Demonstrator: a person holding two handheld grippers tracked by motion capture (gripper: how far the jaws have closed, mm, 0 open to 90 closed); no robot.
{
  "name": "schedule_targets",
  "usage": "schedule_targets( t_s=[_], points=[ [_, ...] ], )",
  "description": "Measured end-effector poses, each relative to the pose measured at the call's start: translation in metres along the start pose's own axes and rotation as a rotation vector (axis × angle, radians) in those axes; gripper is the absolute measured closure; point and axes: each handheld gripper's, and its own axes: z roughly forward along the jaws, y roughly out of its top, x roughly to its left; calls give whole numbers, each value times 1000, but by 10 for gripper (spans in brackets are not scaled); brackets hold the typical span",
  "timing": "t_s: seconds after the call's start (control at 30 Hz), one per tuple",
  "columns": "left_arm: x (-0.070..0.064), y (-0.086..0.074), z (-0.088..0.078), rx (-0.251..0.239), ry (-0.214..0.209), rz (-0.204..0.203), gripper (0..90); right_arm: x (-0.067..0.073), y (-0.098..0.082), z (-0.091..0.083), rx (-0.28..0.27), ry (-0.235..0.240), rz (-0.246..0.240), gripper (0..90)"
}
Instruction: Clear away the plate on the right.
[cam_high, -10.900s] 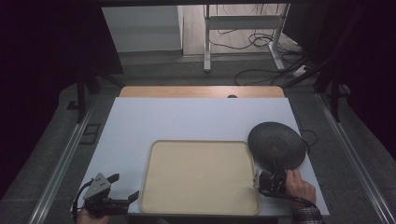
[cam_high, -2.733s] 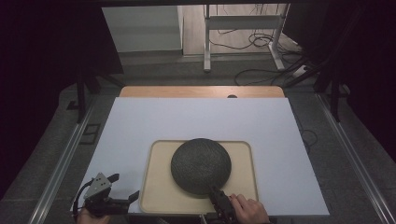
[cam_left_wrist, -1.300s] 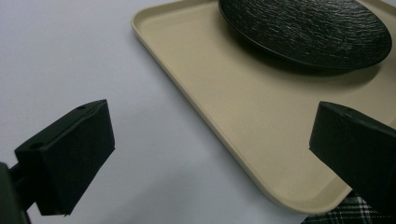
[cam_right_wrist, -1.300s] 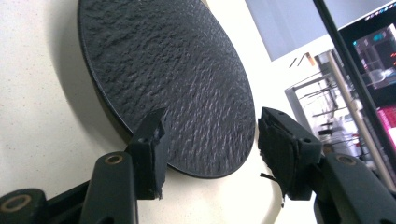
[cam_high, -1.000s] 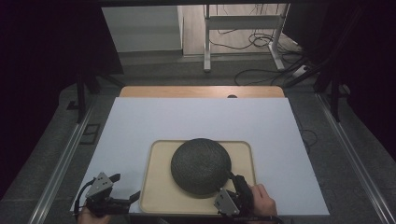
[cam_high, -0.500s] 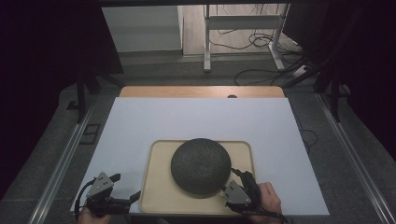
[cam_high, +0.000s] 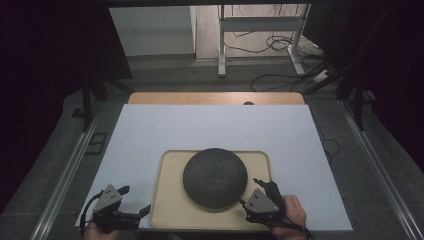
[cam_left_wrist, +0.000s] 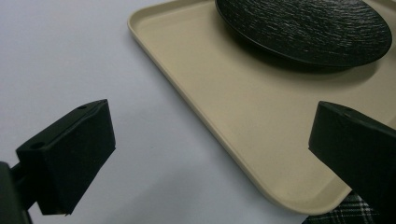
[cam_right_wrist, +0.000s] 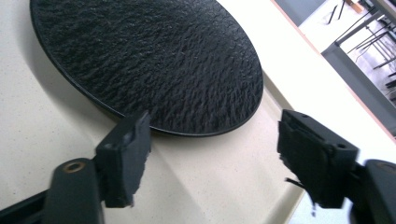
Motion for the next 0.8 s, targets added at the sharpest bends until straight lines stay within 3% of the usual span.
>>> schedule_targets(
  t_s=[0.23,0.63,0.8],
  points=[
    [0,0,0,2,-1,1,3,-12,-8,-4,-13,31,114,155],
    [0,0,1,4,1,3,4,-22,-21,-15,-41,52,191,76],
    [0,0,0,3,0,2,4,-29,-30,-17,-26,67,250,50]
  ],
)
